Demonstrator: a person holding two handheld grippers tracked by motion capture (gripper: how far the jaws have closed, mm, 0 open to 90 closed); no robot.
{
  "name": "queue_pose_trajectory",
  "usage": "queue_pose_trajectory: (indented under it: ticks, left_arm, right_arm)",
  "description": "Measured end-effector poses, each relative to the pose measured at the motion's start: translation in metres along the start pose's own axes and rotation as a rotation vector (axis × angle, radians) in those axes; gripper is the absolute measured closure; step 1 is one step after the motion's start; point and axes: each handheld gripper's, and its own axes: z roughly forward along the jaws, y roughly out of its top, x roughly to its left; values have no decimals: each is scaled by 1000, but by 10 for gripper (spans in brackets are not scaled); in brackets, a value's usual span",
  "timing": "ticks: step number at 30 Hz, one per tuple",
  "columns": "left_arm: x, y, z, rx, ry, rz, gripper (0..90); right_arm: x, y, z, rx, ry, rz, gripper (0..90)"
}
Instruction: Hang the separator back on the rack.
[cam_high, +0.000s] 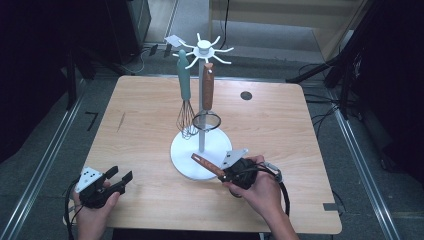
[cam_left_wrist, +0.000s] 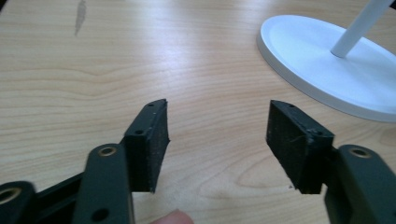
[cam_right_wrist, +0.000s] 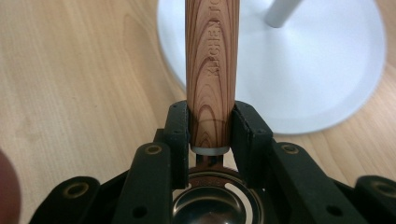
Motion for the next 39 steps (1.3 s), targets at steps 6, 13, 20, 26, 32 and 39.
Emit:
queue_pose_trajectory:
  ticks: [6,13,20,26,32,39]
  left_arm:
    - [-1,5,7,10,45,-11,230]
    - [-4,9,12,15,63,-3,129]
    - [-7,13,11,-20,36,4,26]
    - [-6,13,11,-34,6,6,0]
    - [-3,13,8,-46,9,-8,0]
    - [3,11,9,-27,23,-23,0]
  right_arm:
    - [-7,-12,-9,-53,-30,69,705]
    - [-16,-26,-18,-117,-41,141,704]
    - [-21,-35,-27,-184,-72,199,704]
    - [-27,-44,-35,-263,-101,259,704]
    - [-28,-47,-41,-326,-134,300,704]
    - [-29,-48,-48,-407,-140,337,704]
